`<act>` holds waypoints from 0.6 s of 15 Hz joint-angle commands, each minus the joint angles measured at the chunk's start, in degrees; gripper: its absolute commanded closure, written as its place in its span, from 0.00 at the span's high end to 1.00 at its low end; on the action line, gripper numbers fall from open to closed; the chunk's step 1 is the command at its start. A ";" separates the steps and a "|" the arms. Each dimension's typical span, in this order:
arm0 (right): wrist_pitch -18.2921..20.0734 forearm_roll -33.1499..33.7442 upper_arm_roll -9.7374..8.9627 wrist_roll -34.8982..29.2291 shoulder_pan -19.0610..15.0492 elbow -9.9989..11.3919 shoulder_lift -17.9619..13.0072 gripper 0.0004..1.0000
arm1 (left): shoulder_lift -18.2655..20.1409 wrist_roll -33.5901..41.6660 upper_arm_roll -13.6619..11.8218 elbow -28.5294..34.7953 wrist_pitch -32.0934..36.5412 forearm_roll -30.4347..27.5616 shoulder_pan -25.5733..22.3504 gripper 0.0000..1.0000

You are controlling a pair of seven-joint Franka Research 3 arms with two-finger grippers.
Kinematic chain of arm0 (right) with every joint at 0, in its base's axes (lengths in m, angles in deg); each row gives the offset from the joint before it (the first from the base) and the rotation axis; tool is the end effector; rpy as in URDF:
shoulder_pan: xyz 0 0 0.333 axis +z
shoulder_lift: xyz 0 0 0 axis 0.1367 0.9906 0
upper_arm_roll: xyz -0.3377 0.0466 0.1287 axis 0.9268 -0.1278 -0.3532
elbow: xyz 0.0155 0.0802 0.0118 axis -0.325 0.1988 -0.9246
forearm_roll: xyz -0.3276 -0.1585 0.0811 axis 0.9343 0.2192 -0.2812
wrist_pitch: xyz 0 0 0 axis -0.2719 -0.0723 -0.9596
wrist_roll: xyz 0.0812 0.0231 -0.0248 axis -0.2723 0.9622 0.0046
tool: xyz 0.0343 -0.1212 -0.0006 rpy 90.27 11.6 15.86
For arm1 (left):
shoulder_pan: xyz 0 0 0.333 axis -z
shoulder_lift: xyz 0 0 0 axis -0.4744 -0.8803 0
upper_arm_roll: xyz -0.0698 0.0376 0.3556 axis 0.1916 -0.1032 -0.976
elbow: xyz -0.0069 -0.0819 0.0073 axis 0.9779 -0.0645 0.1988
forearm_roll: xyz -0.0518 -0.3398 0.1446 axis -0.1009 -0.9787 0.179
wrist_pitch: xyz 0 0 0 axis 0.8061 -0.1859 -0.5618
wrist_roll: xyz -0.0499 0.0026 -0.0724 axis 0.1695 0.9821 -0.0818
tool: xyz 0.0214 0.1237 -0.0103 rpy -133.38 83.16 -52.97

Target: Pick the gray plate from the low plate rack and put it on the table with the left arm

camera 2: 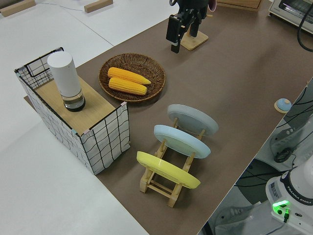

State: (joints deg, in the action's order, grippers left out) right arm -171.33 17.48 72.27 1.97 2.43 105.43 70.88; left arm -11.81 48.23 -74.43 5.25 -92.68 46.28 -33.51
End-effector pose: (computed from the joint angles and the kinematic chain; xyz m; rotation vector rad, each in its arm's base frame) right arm 0.5317 0.0279 0.6694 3.1169 0.0175 -0.0703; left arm 0.5060 0.1230 0.6554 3.1213 0.1280 -0.0867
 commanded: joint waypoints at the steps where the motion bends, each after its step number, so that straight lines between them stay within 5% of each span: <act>1: 0.05 -0.15 0.34 -0.22 0.41 -0.37 0.02 0.98 | 1.08 0.55 0.45 2.63 0.08 1.16 -0.44 1.00; 9: 0.05 -0.15 0.34 -0.22 0.41 -0.37 0.02 0.98 | 6.36 0.46 0.90 13.97 -4.75 4.77 0.44 1.00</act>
State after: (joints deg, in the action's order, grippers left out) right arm -171.33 17.48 72.27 1.97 2.43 105.43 70.88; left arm -9.32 48.42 -73.54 13.05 -93.83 49.59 -33.77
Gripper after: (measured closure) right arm 0.013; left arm 0.000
